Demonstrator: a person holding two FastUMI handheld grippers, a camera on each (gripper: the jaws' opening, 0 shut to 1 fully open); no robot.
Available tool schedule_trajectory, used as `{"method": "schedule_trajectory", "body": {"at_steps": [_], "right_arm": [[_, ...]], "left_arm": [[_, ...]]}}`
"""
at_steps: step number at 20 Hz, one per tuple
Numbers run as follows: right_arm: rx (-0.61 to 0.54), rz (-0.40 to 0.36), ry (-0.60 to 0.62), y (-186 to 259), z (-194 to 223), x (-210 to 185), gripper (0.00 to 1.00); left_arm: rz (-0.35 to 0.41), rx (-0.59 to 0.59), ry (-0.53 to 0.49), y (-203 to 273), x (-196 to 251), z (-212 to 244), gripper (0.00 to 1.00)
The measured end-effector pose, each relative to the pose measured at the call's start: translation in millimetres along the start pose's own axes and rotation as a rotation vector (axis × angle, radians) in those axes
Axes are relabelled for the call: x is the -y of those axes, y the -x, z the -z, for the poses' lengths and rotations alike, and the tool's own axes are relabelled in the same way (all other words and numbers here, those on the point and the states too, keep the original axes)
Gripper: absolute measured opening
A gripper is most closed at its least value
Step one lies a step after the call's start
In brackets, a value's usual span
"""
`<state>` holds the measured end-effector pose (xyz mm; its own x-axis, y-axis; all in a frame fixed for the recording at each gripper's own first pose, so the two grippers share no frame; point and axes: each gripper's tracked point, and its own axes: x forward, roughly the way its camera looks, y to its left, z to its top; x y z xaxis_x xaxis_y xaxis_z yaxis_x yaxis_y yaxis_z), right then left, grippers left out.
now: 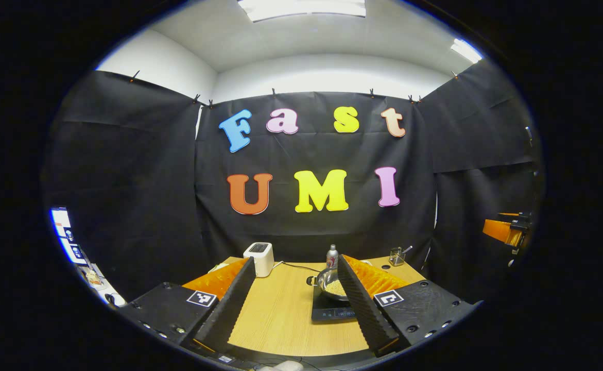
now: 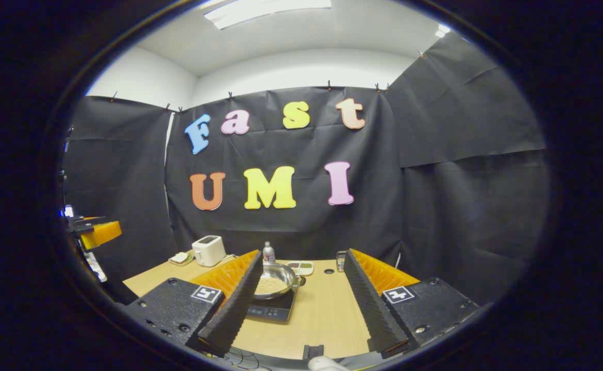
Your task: First push the handle of the pot to place it horizontally, then grasp the pot with both hands and set it on the induction cooktop.
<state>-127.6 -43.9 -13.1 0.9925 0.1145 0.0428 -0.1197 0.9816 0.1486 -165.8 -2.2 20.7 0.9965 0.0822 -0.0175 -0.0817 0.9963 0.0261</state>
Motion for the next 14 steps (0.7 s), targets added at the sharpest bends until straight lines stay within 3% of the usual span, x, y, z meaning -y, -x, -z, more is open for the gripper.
{"method": "schedule_trajectory", "body": {"at_steps": [14], "right_arm": [[-0.025,0.031,-0.012,7,7,4,0.99]], "left_arm": [[0.066,-0.018,-0.001,-4,15,0,0.95]]}}
